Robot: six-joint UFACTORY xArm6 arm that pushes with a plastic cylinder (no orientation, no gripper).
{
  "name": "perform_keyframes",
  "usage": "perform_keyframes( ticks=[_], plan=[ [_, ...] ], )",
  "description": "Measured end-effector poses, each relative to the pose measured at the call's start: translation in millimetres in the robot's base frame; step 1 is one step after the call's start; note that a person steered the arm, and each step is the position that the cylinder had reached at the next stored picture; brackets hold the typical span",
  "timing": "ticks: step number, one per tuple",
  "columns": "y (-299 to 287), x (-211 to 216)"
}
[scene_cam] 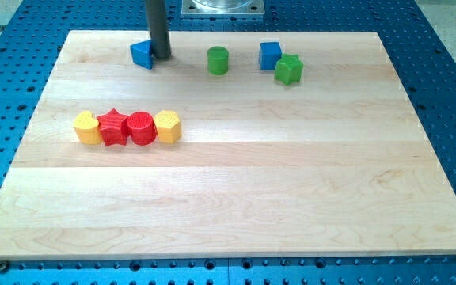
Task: Slide the blue triangle to the top left side of the board
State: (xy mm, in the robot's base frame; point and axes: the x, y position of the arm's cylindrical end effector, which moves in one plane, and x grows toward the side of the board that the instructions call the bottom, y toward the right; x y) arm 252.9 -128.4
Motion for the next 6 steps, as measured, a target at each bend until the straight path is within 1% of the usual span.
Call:
perform_keyframes(
  ticks=[1, 2, 3, 4, 5, 6],
  plan=[
    [-16.0, 0.0],
    [-4.1, 4.3],
    [12.9, 30.2],
    [4.1, 35.4],
    [-41.9, 17.5],
    [-73.7, 7.2]
  ],
)
